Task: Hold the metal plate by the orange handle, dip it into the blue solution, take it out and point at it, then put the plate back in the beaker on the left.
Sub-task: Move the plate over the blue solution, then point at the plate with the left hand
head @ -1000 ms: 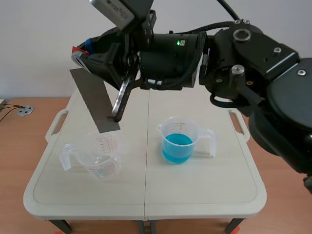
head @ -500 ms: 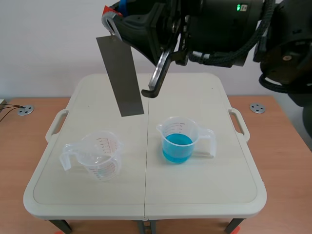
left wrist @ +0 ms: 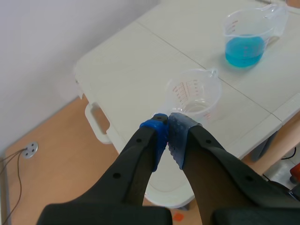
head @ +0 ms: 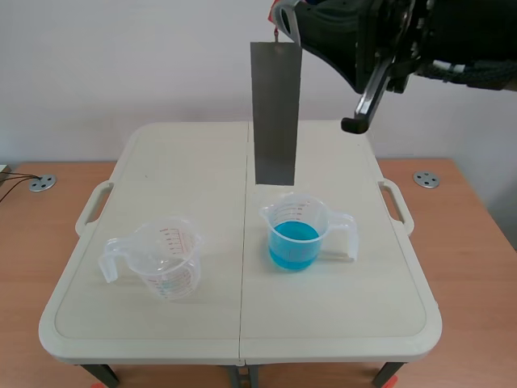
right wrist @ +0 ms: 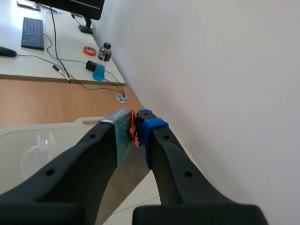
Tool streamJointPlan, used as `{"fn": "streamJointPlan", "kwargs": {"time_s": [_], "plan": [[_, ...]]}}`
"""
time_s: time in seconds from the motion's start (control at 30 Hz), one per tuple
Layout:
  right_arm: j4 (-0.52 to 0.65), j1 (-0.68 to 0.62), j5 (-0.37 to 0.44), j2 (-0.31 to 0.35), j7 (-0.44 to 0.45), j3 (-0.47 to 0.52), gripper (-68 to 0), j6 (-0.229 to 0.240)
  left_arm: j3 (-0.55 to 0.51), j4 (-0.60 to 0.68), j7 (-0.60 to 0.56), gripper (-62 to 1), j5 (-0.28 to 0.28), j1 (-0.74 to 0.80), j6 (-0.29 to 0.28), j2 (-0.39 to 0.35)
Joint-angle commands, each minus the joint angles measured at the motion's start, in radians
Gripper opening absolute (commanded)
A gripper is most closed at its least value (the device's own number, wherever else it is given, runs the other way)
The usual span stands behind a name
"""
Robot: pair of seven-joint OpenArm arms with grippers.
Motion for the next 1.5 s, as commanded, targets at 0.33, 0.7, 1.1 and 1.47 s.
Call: {"fn": "streamJointPlan", "kwargs": {"time_s": [0.33,0.7,1.1,1.47], "plan": [[0.008,0.003,0.044,0.092,0.01,0.064,-66.3,0.005,0.182,0.006,0.067,-57.8,-0.013,-0.278,-0.003,-0.086],[-0.066,0.005,0.038,0.093,0.037,0.065,-66.4,0.005,0.443,0.002,0.27,-57.8,-0.013,-0.594,-0.008,-0.088],[-0.146,0.01,-0.048,0.092,0.15,0.064,-66.4,0.005,0.697,-0.196,0.304,-57.8,-0.013,-0.877,-0.008,-0.081],[-0.154,0.01,-0.1,0.09,0.203,0.037,-66.4,0.005,0.881,-0.41,0.306,-57.8,0.037,-1.089,-0.01,0.007]]}}
